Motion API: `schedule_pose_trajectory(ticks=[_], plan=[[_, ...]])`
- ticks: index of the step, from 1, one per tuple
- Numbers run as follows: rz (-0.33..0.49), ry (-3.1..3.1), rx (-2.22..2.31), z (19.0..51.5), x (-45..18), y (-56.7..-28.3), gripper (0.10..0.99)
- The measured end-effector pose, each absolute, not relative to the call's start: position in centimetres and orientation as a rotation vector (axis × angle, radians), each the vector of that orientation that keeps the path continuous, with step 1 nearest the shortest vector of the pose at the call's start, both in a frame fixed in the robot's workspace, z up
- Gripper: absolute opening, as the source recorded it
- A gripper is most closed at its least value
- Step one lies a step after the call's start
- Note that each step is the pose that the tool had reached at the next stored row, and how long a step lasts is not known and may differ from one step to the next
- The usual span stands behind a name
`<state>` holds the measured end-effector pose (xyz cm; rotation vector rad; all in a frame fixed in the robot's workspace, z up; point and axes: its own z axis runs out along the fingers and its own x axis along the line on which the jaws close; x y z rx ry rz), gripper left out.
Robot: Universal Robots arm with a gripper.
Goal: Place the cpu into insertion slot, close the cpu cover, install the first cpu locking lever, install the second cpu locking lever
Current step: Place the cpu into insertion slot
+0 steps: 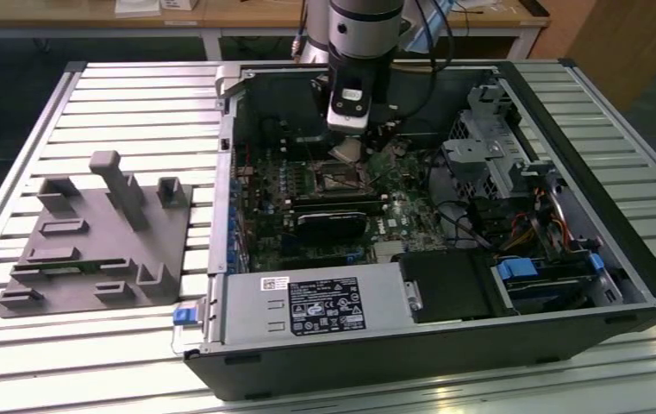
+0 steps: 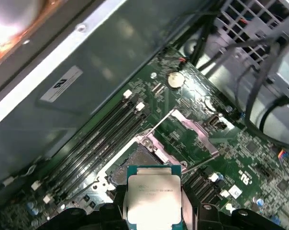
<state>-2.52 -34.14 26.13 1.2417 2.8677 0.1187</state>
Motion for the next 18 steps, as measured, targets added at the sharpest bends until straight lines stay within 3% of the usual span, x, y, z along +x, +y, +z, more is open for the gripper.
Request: schedule_pose_trajectory(ticks=[18], plan=[[0.109,2.622,1.677,25.7,-2.52,-34.14,0.537]])
